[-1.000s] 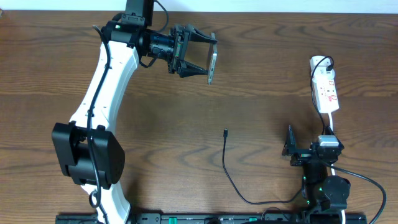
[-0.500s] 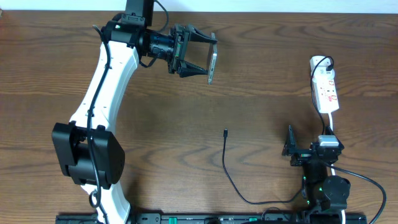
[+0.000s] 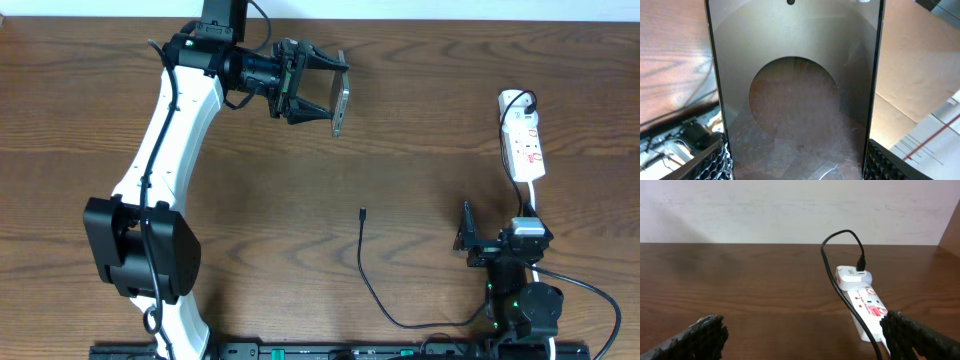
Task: Plug charger to phone and switch on socket
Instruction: 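Hold the phone upright in the air with the left gripper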
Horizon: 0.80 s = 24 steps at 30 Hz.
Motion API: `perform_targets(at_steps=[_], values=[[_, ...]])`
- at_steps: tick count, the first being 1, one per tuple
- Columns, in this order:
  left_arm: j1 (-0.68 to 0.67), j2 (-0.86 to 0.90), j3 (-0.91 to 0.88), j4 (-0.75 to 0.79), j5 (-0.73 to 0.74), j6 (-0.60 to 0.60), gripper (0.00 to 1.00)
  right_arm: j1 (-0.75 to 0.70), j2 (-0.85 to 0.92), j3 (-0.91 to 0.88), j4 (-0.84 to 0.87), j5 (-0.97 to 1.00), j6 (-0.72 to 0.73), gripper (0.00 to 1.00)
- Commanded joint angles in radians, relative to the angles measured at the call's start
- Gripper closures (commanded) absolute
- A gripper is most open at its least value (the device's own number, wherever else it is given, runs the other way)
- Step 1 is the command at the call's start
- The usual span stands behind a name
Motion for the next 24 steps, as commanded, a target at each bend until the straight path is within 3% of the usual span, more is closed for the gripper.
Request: perform_targets(at_steps=[1,15,24], values=[[0.006,-0.013,0.011,0.005,-0.026,0.071,0.31,-0.004,-0.004,-0.001,-0.005,0.004,0.011,0.01],[0.006,-0.013,0.011,-0.073,-0.409,0.270,0.31,-0.004,-0.004,-0.001,-0.005,0.004,0.011,0.01],[0.006,-0.013,0.011,-0.124,-0.455,0.276,0.31,-0.004,-0.004,-0.001,-0.005,0.004,0.011,0.01]])
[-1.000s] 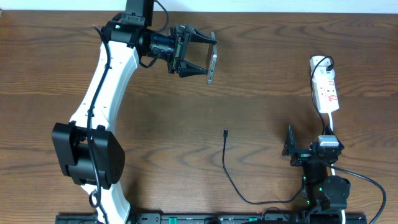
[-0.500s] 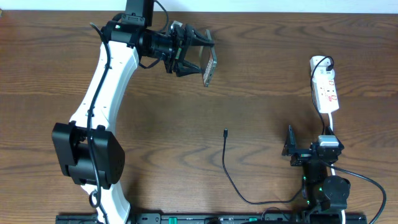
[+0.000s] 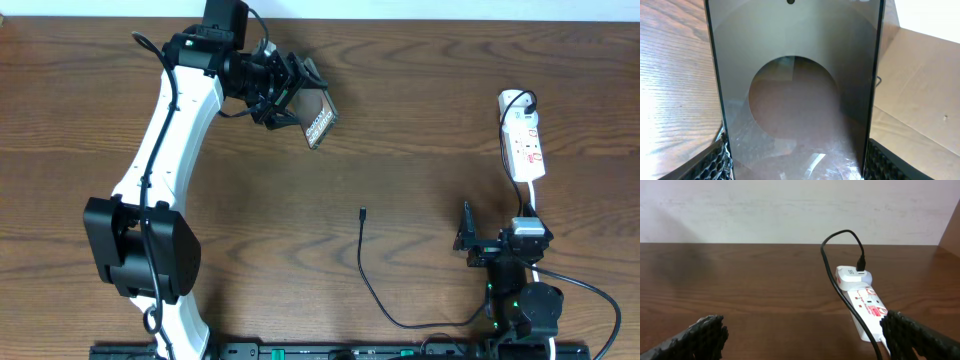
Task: Plug charger to phone and switch on socket
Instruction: 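Hold the phone upright in the air with the left gripper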
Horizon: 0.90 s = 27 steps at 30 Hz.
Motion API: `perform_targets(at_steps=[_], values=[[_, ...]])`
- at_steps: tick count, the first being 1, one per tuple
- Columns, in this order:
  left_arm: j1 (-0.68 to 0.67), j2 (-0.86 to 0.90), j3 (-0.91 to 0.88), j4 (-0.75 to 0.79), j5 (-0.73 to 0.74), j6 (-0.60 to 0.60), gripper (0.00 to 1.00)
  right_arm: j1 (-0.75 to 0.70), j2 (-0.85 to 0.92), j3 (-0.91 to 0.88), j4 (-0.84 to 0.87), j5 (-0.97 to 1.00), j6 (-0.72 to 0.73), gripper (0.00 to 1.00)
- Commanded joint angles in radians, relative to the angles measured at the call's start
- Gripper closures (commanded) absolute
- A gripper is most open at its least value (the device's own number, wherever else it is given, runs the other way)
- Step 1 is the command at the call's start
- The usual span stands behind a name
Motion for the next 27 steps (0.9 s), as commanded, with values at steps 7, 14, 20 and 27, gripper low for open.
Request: perform_targets(at_steps=[7,14,20,27], values=[[0.006,-0.013,0.011,-0.018,0.281,-0.003,0.31,-0.004,-0.004,-0.001,-0.005,0.004,0.011,0.01],[0.006,-0.013,0.011,-0.018,0.437,-0.087,0.31,-0.004,-0.004,-0.001,-0.005,0.004,0.011,0.01],[0.006,-0.013,0.011,-0.018,0.490,-0.152,0.31,-0.004,-0.004,-0.001,-0.005,0.004,0.011,0.01],[0.006,-0.013,0.011,-0.018,0.491,-0.163,0.31,-0.004,-0.004,-0.001,-0.005,0.004,0.011,0.01]])
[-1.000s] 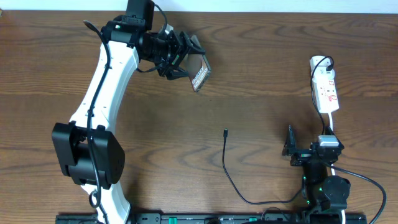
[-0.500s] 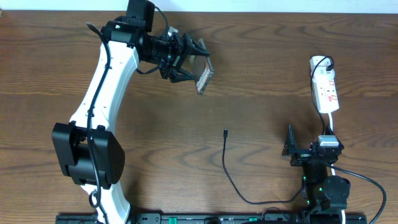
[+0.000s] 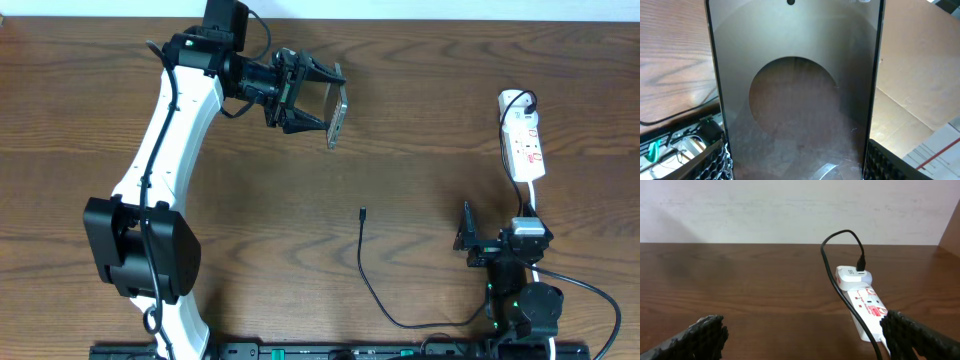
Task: Plug charger to phone and switch on socket
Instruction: 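Hold the phone upright in the air with the left gripper, then swing the right gripper up toward the phone held by the left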
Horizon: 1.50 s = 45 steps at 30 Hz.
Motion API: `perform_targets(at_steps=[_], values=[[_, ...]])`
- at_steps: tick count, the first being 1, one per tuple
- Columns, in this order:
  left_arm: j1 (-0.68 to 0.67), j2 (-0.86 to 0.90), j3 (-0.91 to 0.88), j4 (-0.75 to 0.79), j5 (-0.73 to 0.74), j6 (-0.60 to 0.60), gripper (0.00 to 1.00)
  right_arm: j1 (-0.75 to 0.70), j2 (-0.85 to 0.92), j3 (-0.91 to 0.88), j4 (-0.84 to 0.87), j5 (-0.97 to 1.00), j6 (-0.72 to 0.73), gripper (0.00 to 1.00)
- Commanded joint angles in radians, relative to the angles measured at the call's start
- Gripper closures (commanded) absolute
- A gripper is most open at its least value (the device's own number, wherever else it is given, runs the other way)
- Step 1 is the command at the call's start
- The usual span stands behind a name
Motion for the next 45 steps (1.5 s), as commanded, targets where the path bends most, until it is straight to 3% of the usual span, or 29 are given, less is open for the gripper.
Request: perform_targets(at_steps=[1,11,19,25,29,35,38,40,45], values=[[0.006,-0.013,0.011,0.001,0.069,-0.019,0.31,-0.004,-0.004,-0.001,-0.005,0.004,0.011,0.01],[0.006,-0.013,0.011,0.001,0.069,-0.019,0.31,-0.004,-0.004,-0.001,-0.004,0.002,0.013,0.01],[0.006,-0.013,0.011,0.001,0.134,-0.040,0.31,-0.004,-0.004,-0.001,0.039,-0.169,0.182,0.01],[0.006,-0.013,0.011,0.003,0.136,-0.052,0.31,-0.004,-0.004,-0.001,0.067,-0.522,0.584,0.01],[0.006,-0.013,0.011,0.003,0.136,-0.052,0.31,-0.004,-0.004,-0.001,0.160,-0.580,0.915,0.01],[0.006,-0.013,0.011,0.005,0.136,-0.052,0.31,-0.004,-0.004,0.030,0.510,-0.621,0.997,0.01],[0.006,-0.013,0.011,0.005,0.136,-0.052,0.31,-0.004,0.008,0.145,0.433,-0.627,0.974,0.01],[0.006,-0.013,0.011,0.005,0.136,-0.053,0.31,-0.004,0.042,0.260,0.314,-0.644,0.883,0.01],[0.006,-0.013,0.011,0.005,0.135,-0.053,0.31,-0.004,0.262,0.664,-0.239,-0.624,0.632,0.01]])
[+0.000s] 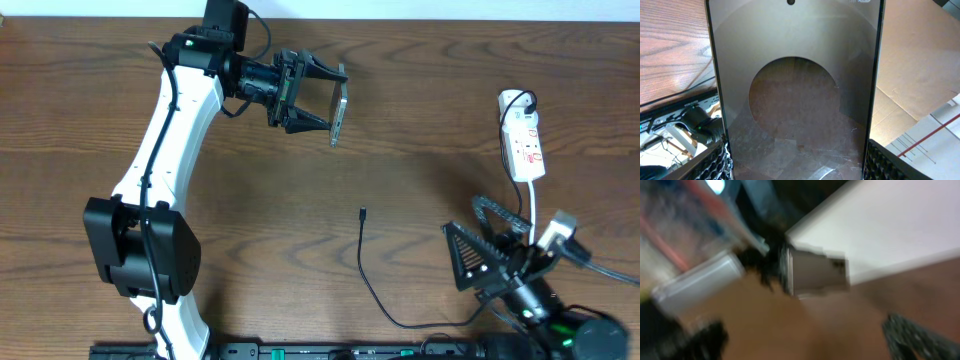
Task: Plug charger to phone and switch on socket
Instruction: 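Swing the right gripper up toward the phone held by the left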
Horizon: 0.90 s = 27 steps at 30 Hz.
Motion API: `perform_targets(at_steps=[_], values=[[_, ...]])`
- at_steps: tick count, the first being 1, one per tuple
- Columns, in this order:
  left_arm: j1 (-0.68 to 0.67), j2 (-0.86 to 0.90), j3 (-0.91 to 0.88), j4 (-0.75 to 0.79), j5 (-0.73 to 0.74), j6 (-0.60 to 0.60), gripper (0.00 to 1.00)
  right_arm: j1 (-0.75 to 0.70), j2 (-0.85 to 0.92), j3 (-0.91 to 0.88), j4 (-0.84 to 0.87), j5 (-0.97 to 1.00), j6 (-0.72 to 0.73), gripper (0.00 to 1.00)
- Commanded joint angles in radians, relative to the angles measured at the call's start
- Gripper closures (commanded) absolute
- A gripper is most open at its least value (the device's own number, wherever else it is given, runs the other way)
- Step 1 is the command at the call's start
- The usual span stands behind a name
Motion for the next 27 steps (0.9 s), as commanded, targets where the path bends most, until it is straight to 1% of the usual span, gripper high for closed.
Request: perform_targets(at_steps=[1,3,4,5,6,8,10,11,13,15,17,18,20,23,27], values=[[0.006,-0.013,0.011,0.002,0.057,-0.009,0.31,-0.004,0.173,0.274,-0.264,0.017,-0.202,0.01],[0.006,-0.013,0.011,0.002,0.057,-0.013,0.31,-0.004,0.296,0.435,-0.470,0.010,-0.290,0.01],[0.006,-0.013,0.011,0.002,0.057,-0.013,0.31,-0.003,0.350,0.501,-0.543,-0.030,-0.343,0.01],[0.006,-0.013,0.011,0.002,0.057,-0.013,0.31,-0.003,0.410,0.574,-0.616,-0.121,-0.412,0.01],[0.006,-0.013,0.011,0.002,0.057,-0.013,0.31,-0.003,0.441,0.609,-0.650,-0.176,-0.446,0.01],[0.006,-0.013,0.011,0.002,0.057,-0.012,0.31,-0.003,0.491,0.652,-0.661,-0.276,-0.434,0.01],[0.006,-0.013,0.011,0.002,0.057,-0.012,0.31,-0.003,0.525,0.658,-0.624,-0.370,-0.380,0.02],[0.006,-0.013,0.011,0.002,0.057,-0.012,0.31,-0.003,0.538,0.658,-0.607,-0.402,-0.383,0.04],[0.006,-0.013,0.011,0.002,0.057,-0.012,0.31,-0.003,0.551,0.658,-0.606,-0.410,-0.411,0.02],[0.006,-0.013,0.011,0.002,0.057,-0.012,0.31,0.001,0.550,0.659,-0.629,-0.338,-0.413,0.02],[0.006,-0.013,0.011,0.002,0.057,-0.012,0.31,0.021,0.549,0.667,-0.665,-0.214,-0.379,0.02],[0.006,-0.013,0.011,0.002,0.057,-0.012,0.31,0.036,0.550,0.674,-0.687,-0.155,-0.356,0.02],[0.006,-0.013,0.011,0.002,0.057,-0.011,0.31,0.078,0.558,0.698,-0.737,-0.056,-0.354,0.01],[0.006,-0.013,0.011,0.002,0.057,-0.011,0.31,0.166,0.592,0.760,-0.840,0.115,-0.354,0.01],[0.006,-0.013,0.011,0.002,0.056,-0.012,0.31,0.325,0.689,0.863,-0.941,0.330,-0.337,0.02]])
